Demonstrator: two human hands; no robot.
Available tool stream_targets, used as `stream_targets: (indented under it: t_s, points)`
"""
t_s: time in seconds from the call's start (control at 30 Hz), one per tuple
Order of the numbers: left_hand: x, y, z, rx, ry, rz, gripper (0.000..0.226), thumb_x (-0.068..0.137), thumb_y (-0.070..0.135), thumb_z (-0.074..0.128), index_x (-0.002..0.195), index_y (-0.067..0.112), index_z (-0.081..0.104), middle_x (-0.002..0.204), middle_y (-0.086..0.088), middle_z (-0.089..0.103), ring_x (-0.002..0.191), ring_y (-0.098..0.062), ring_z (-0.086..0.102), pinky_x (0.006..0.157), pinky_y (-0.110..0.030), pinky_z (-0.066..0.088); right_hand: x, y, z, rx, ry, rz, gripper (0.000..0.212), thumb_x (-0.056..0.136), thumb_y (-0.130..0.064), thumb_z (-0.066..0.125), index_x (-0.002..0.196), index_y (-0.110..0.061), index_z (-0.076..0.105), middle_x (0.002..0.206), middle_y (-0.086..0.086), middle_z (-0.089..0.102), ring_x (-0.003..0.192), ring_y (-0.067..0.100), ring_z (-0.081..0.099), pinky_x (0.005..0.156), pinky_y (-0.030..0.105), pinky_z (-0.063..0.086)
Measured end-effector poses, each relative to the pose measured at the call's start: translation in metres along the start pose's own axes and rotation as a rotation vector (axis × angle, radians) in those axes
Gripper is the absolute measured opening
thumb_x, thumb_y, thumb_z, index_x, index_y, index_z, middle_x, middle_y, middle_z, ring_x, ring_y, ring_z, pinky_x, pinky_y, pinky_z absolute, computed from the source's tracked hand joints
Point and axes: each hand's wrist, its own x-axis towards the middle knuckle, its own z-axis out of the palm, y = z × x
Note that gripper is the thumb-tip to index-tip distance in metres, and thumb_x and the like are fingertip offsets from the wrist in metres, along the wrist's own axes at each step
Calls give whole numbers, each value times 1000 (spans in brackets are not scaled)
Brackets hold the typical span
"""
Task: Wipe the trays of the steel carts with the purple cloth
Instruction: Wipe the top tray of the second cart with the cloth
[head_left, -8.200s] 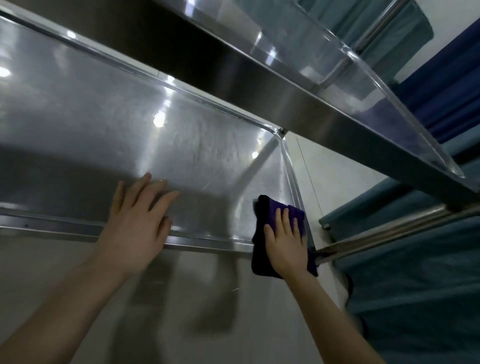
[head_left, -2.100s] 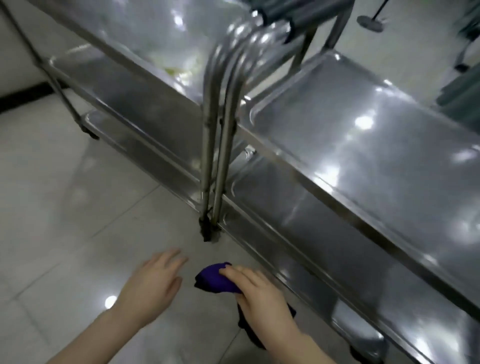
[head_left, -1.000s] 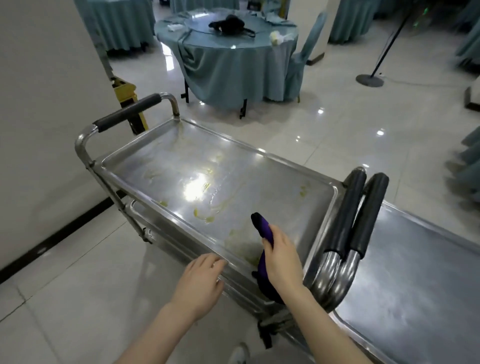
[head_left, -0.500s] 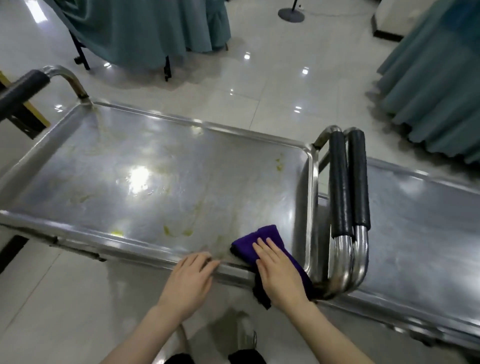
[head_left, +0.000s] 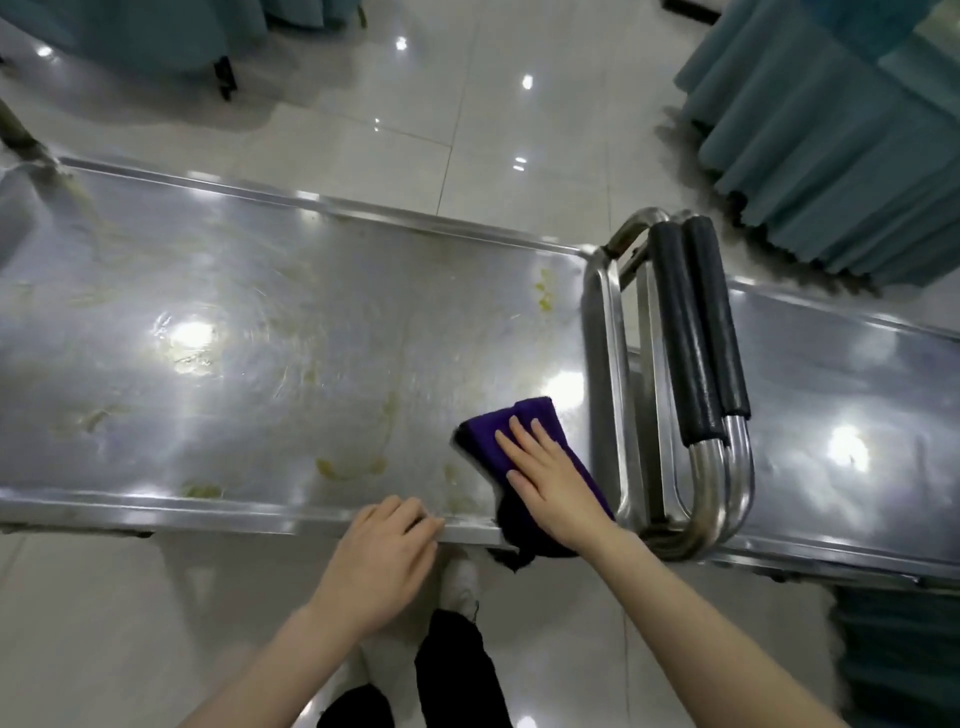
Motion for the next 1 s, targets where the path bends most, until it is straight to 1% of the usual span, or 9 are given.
stream_targets:
  t_s: [0.1, 0.2, 0.3, 0.4, 0.5, 0.6, 0.8, 0.93, 1.0]
  points:
    - [6, -3, 1, -16, 20, 14, 30, 88, 31, 45, 92, 18, 71, 82, 2, 60, 74, -21, 59, 62, -33, 51, 65, 23, -23, -55, 99, 77, 49, 105, -31, 35, 153, -29, 24, 162, -9, 8, 150, 15, -2, 122, 39, 4]
    - [12, 1, 4, -44, 46, -28, 29, 90, 30, 45, 86, 16, 70, 78, 0, 57, 72, -22, 57, 59, -36, 50, 111, 37, -42, -72, 220, 184, 48, 105, -33, 32, 152, -28, 27, 162, -4, 15, 150, 18, 4, 122, 41, 6]
    - [19, 2, 5, -69, 87, -53, 28, 91, 28, 46, 76, 15, 66, 72, 0, 53, 68, -23, 55, 57, -36, 47, 89, 28, -25, -97, 360, 211, 51, 103, -39, 33, 152, -27, 30, 160, -4, 23, 150, 15, 10, 122, 43, 11]
    - [28, 0, 6, -62, 120, -42, 25, 92, 27, 47, 78, 18, 66, 73, 3, 54, 68, -20, 54, 59, -33, 42, 32, 10, 11, -105, 381, 186, 59, 99, -49, 38, 153, -28, 27, 161, -4, 22, 150, 15, 9, 122, 40, 8]
    - [38, -3, 6, -100, 126, -46, 21, 91, 26, 48, 87, 18, 67, 84, 6, 60, 77, -20, 57, 65, -32, 41, -1, 6, 33, -168, 344, 100, 61, 99, -48, 40, 154, -30, 23, 162, -3, 18, 150, 19, 9, 122, 41, 8]
    - [62, -8, 5, -70, 116, -67, 25, 88, 25, 49, 96, 16, 70, 103, 3, 65, 93, -20, 63, 78, -31, 42, 32, 21, 14, -188, 327, 82, 56, 100, -45, 37, 153, -32, 26, 162, -3, 20, 150, 19, 10, 121, 44, 13]
    - [117, -14, -3, 38, -1, -136, 43, 88, 30, 44, 121, 12, 65, 131, -5, 59, 118, -26, 58, 94, -41, 49, 145, 52, -52, -149, 386, 360, 53, 102, -41, 32, 152, -24, 28, 160, 1, 23, 150, 22, 9, 122, 44, 7]
    - [154, -14, -4, 99, -17, -169, 45, 84, 22, 69, 126, 11, 62, 138, -9, 55, 125, -28, 54, 98, -44, 45, 94, 39, -24, -159, 386, 280, 51, 103, -38, 30, 152, -26, 28, 161, -3, 22, 150, 18, 8, 122, 43, 10]
    - [170, -12, -5, 111, -56, -165, 50, 84, 25, 69, 131, 13, 58, 143, -8, 50, 130, -28, 50, 104, -43, 41, 44, 28, 4, -161, 372, 251, 51, 103, -40, 27, 153, -29, 25, 162, -5, 19, 150, 16, 8, 121, 42, 11]
